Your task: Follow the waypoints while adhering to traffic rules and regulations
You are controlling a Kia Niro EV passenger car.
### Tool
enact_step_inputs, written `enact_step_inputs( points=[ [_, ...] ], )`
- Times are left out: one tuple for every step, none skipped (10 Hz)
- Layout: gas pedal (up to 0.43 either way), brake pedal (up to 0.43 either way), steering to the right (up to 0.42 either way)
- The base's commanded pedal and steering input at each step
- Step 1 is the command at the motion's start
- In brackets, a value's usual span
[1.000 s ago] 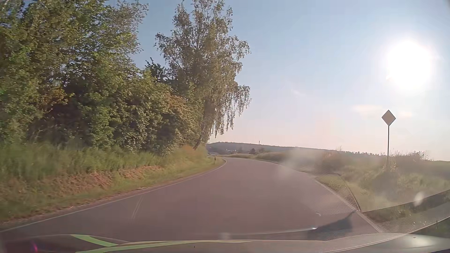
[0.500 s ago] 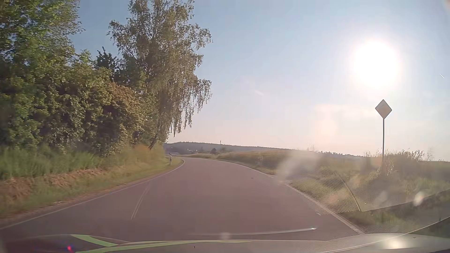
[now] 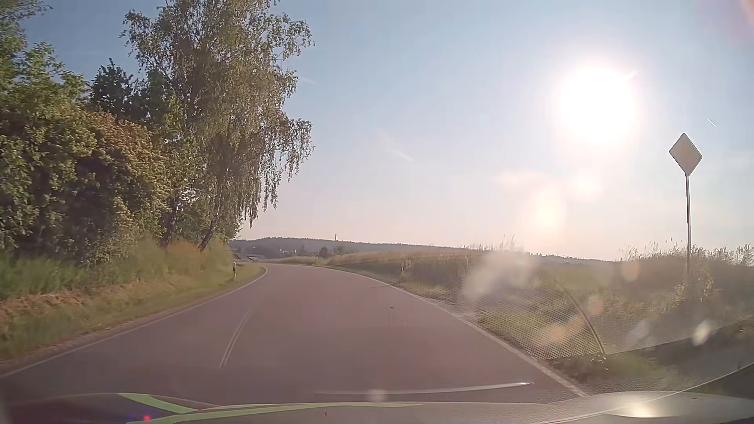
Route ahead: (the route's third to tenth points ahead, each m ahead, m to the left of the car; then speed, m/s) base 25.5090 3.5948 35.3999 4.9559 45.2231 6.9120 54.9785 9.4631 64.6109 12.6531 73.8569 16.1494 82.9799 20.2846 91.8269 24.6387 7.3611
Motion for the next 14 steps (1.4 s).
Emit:
enact_step_inputs(
  points=[
    [0.22,0.0,0.003],
    [0.22,0.0,-0.006],
    [0.22,0.0,-0.01],
    [0.228,0.0,-0.014],
    [0.228,0.0,-0.02],
    [0.228,0.0,-0.026],
    [0.228,0.0,-0.03],
    [0.228,0.0,-0.034],
    [0.228,0.0,-0.034],
    [0.228,0.0,-0.034],
    [0.228,0.0,-0.033],
    [0.228,0.0,-0.034],
    [0.228,0.0,-0.034],
    [0.228,0.0,-0.034]
  ],
)
